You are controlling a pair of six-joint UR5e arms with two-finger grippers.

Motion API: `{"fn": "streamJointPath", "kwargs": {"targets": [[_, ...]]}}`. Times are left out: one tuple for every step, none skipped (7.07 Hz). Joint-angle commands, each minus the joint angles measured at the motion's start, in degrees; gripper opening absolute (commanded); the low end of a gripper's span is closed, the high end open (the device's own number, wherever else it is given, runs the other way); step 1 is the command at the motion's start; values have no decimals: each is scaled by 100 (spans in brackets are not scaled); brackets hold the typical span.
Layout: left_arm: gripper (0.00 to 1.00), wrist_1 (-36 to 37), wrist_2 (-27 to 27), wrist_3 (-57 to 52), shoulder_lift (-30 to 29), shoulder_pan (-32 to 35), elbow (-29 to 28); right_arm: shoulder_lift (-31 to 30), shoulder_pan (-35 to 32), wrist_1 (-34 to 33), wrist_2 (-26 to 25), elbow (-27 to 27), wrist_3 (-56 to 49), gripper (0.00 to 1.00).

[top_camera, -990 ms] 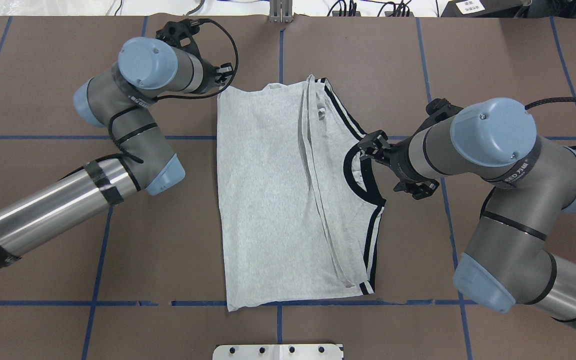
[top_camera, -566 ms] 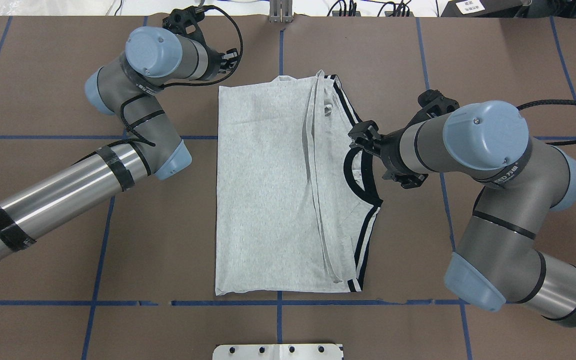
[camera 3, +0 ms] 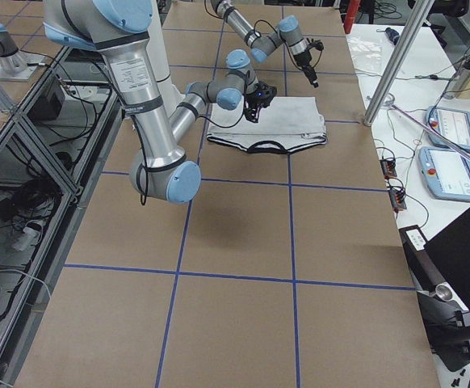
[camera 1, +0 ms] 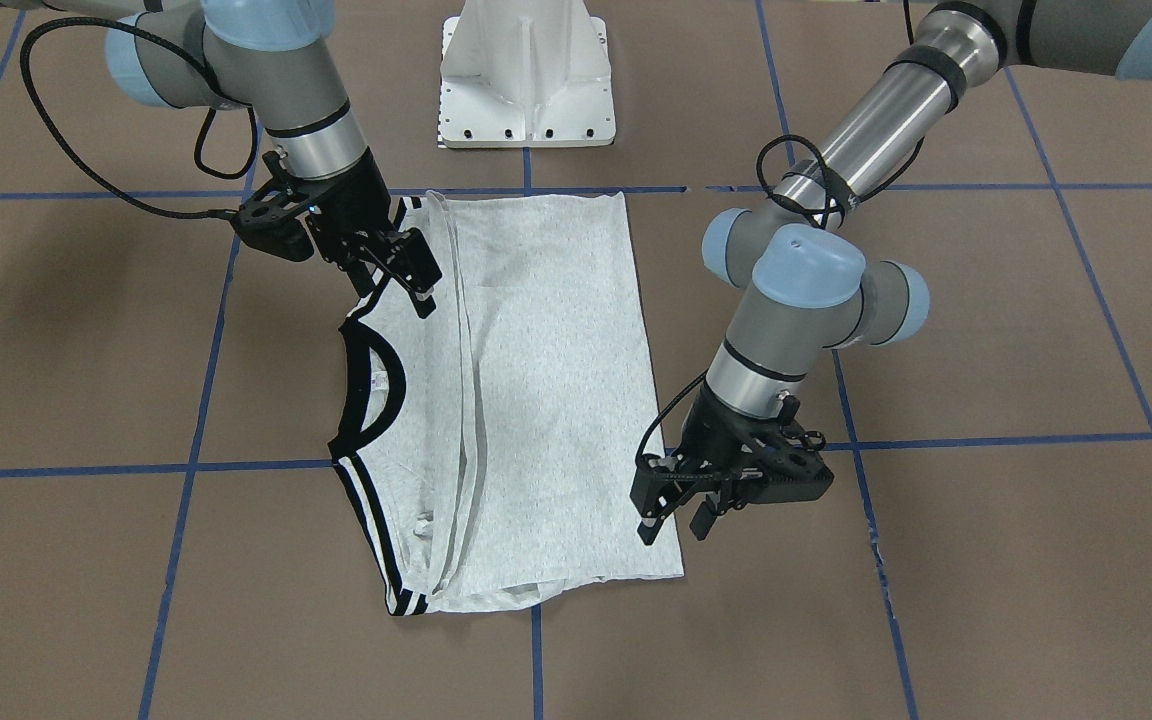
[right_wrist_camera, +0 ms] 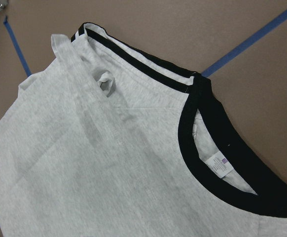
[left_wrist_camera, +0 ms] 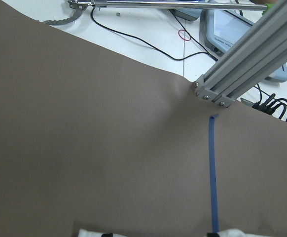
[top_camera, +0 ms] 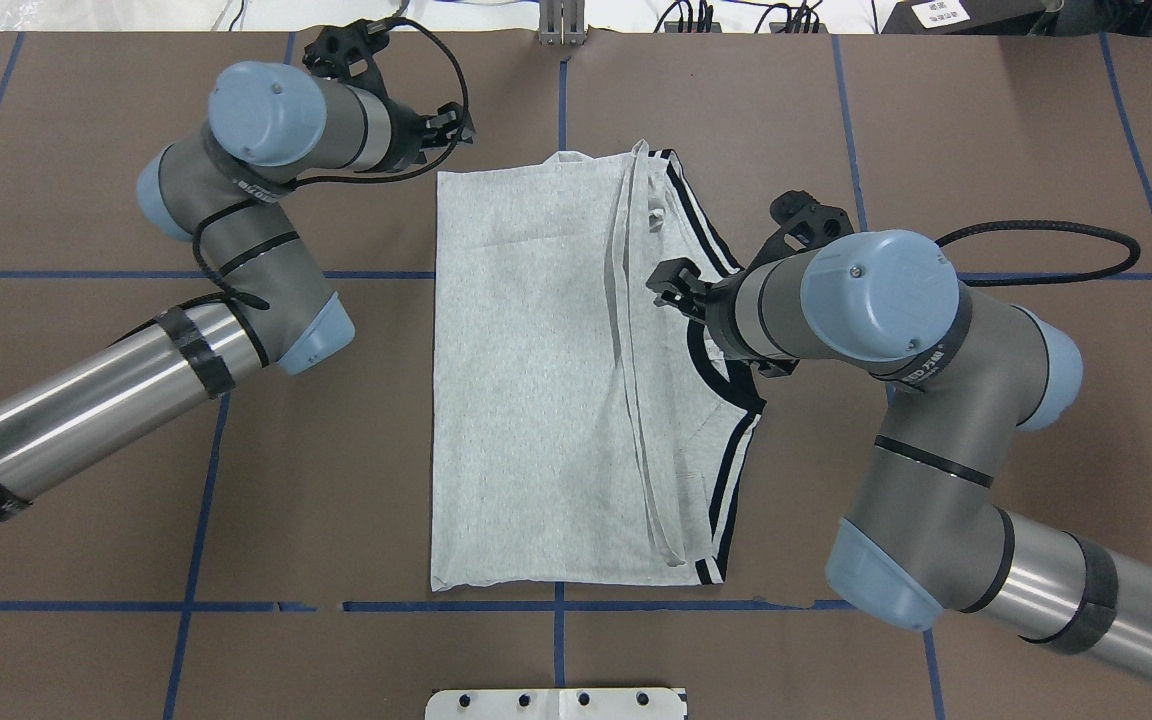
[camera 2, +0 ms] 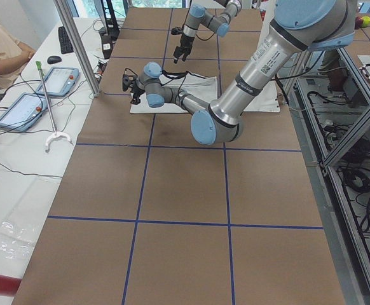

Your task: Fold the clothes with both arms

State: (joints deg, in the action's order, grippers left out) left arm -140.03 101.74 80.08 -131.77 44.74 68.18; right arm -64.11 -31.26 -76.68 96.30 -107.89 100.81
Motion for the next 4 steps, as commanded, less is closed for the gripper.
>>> {"fn": "streamJointPath", "kwargs": {"targets": [[67, -42, 592, -54, 477, 61, 521, 126, 171, -189, 12, 250, -1636, 100], [67, -25, 592, -28, 486, 61, 669, 179, 373, -459, 20, 208, -2131, 100], [67, 1, 601, -19, 564, 61, 827, 362, 488, -1036, 20, 173, -2980, 100], [67, 2, 601, -18, 600, 61, 837, 477, 611, -1521, 29, 146, -3388, 100]]}}
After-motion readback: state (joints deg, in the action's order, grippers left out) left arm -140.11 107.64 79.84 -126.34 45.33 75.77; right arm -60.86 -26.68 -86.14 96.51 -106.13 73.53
